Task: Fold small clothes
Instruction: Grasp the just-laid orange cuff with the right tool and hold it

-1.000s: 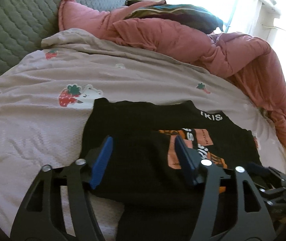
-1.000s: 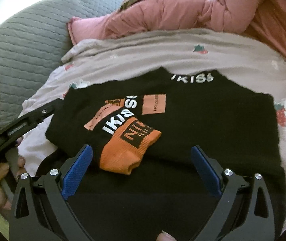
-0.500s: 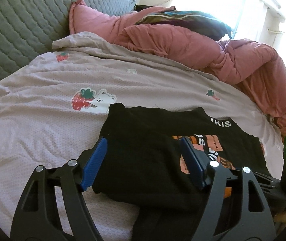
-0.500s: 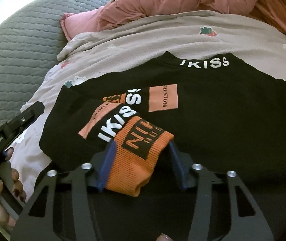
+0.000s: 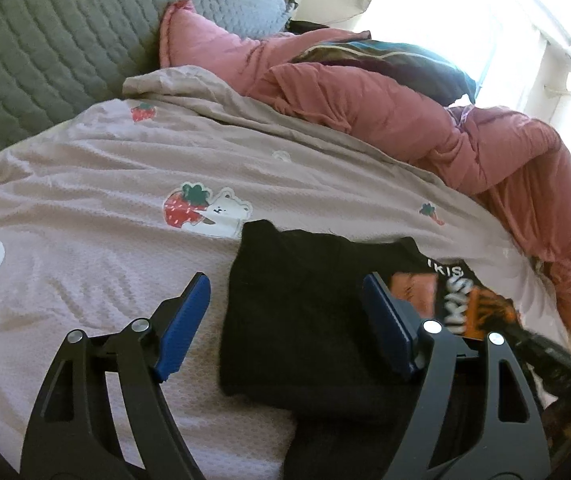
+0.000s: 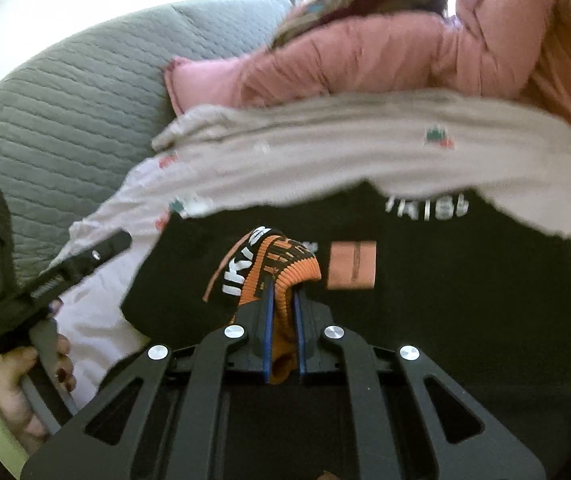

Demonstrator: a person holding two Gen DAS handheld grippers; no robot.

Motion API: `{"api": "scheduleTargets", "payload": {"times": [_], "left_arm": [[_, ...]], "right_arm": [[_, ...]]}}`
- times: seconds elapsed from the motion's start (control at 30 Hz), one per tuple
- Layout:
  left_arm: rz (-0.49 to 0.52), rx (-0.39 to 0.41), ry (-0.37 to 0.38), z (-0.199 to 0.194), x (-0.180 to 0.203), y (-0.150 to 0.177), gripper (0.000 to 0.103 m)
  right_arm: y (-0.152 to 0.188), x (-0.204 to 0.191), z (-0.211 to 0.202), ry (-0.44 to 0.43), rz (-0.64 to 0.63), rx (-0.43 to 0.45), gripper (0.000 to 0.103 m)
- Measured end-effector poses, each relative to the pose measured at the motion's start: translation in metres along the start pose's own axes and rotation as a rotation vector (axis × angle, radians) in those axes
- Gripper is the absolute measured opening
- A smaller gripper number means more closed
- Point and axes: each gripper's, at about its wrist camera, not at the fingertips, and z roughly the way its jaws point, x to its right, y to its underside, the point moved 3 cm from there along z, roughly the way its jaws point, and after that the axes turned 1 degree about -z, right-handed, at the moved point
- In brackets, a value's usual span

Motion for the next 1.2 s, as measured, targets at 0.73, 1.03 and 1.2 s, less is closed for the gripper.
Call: {"api": "scheduleTargets", "payload": {"times": [0.73,1.03,1.2], "left_arm": [[0.047,-0.008,0.01,0.005,0.013,0.001,0.071],[0.145,-0.046,0.051,0.027,0.048,0.006,0.071],[0.194,-0.107,0.082,0.052,0.075,0.004,0.071]], "right_arm": [[-0.028,0.087,-0.073,0.212,0.057,0.181,0.007],[-0.015,0.109,-0.077,0.253,0.084,0.177,0.007],[-0.012,0.117,-0.077,0.277,0.101,0.165,0.007]]}}
